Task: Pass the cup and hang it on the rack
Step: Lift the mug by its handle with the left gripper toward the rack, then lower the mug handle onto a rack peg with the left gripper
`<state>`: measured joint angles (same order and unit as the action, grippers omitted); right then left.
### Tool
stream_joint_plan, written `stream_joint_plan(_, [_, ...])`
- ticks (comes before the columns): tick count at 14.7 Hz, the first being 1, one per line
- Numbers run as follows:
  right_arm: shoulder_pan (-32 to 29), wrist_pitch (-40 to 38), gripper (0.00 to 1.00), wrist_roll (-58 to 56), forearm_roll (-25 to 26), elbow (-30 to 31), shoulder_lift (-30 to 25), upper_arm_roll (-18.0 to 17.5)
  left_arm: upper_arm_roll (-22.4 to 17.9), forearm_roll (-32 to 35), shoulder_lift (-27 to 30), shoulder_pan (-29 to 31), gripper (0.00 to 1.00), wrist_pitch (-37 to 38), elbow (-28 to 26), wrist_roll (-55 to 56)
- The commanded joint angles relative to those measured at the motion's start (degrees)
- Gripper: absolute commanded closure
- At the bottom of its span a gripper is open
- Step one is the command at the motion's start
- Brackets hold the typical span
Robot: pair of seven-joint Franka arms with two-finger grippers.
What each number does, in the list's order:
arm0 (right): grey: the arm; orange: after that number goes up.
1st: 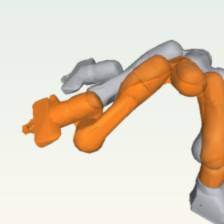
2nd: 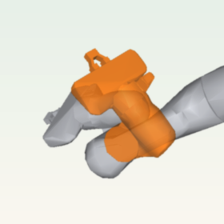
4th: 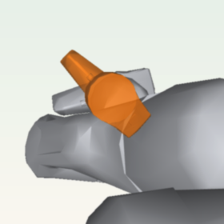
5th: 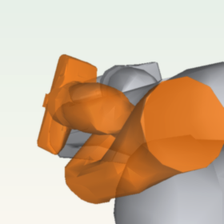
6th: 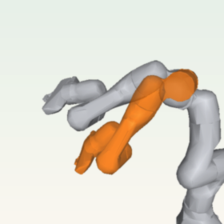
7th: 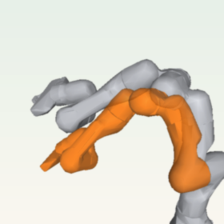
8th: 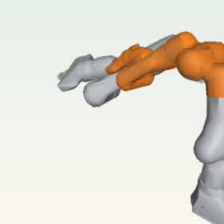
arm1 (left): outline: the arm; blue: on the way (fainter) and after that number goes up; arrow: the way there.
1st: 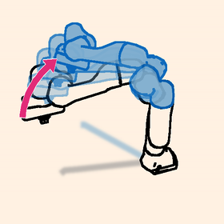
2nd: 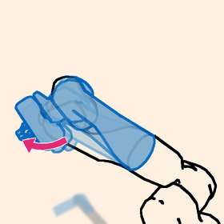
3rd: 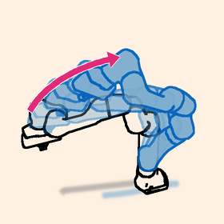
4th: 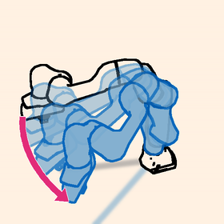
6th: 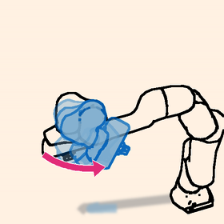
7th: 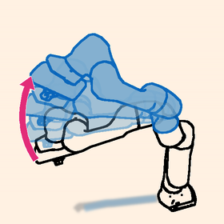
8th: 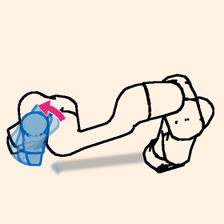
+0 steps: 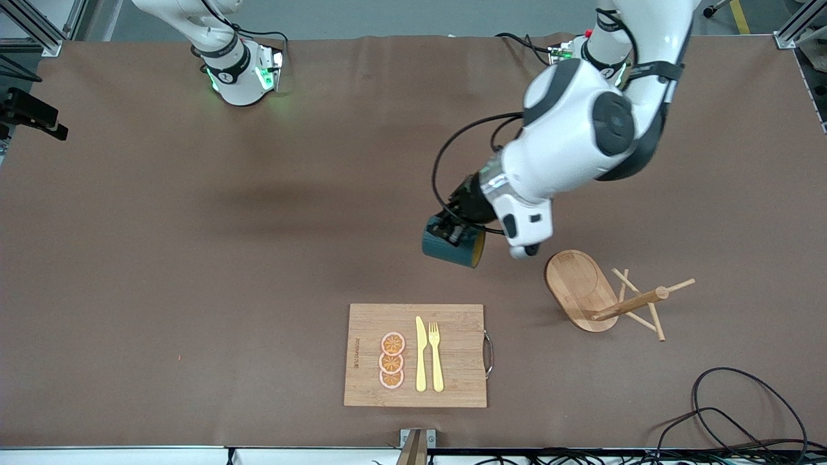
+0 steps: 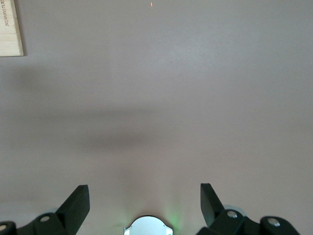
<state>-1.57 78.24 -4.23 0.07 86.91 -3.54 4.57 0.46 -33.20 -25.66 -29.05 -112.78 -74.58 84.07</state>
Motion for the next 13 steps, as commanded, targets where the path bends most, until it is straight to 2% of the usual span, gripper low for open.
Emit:
stream_joint_plan(1, [-0.28,0.16,0.0,0.01,-0.24,1.68,-1.47,-0.26,0.42,-7.99,3.07,5.13,1.0,3.61,-2.94,-6.7])
stream_joint_plan(2, [-0.28,0.25,0.0,0.1,-0.25,1.68,-1.47,-0.26,0.42,-11.42,3.68,6.8,1.0,5.1,-3.98,-9.42])
stream_joint_plan(5, [-0.28,0.25,0.0,0.1,-0.33,1.68,-1.47,-0.26,0.42,-20.4,8.24,12.25,1.0,6.25,-13.02,-21.63])
stream_joint_plan(7, [-0.28,0.34,0.0,0.1,-0.86,1.68,-1.47,-0.26,0.42,-21.46,9.13,15.85,1.0,9.67,-15.5,-26.65])
stream_joint_plan(10, [-0.36,0.34,0.0,0.1,-1.13,1.68,-1.47,-0.26,0.42,-26.99,10.45,21.82,1.0,14.68,-20.59,-35.96])
stream_joint_plan(13, [-0.36,0.25,0.0,0.01,-1.13,1.68,-1.47,-0.18,0.42,-27.71,10.19,26.23,1.0,19.34,-22.18,-42.48])
